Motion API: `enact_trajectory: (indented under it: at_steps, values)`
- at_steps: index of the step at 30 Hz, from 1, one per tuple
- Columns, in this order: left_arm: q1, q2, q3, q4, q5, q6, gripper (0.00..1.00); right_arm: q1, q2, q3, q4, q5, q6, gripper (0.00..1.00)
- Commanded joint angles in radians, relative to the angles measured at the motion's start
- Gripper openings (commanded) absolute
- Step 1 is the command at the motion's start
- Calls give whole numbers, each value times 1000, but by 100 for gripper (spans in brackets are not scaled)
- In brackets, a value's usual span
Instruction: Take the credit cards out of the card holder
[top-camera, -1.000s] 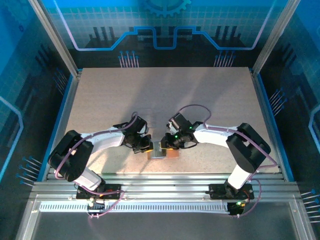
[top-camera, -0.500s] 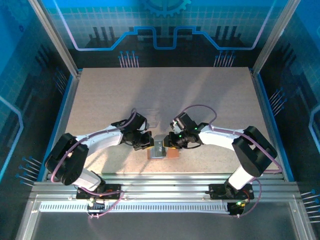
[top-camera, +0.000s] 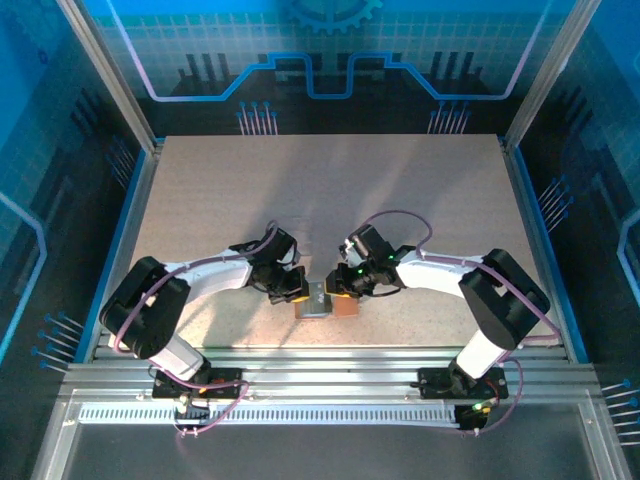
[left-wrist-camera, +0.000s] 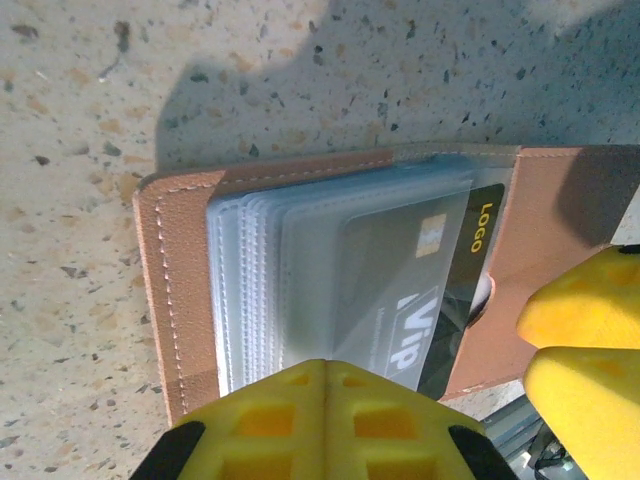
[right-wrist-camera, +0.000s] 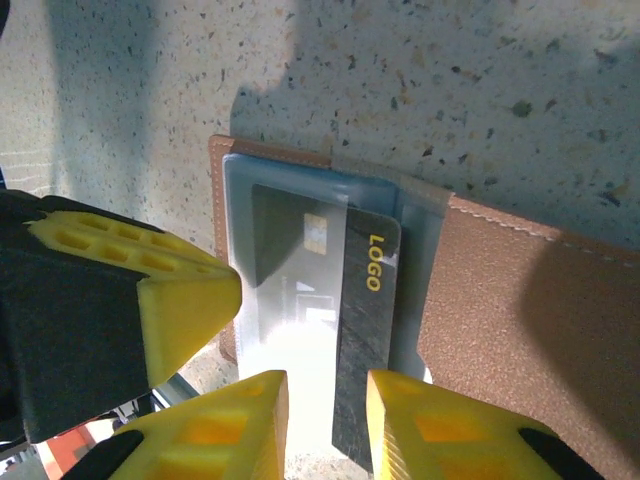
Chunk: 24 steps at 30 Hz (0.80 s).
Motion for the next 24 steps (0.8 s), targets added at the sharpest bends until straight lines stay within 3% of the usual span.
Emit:
enact_trajectory:
  at_steps: [1, 24]
  values:
    - [-5, 10, -13, -10, 8, 20, 0, -18, 26, -23, 37, -41, 12, 27]
    - [-3, 34, -33, -36, -25, 38, 0, -77, 120, -173, 408, -225, 125, 23]
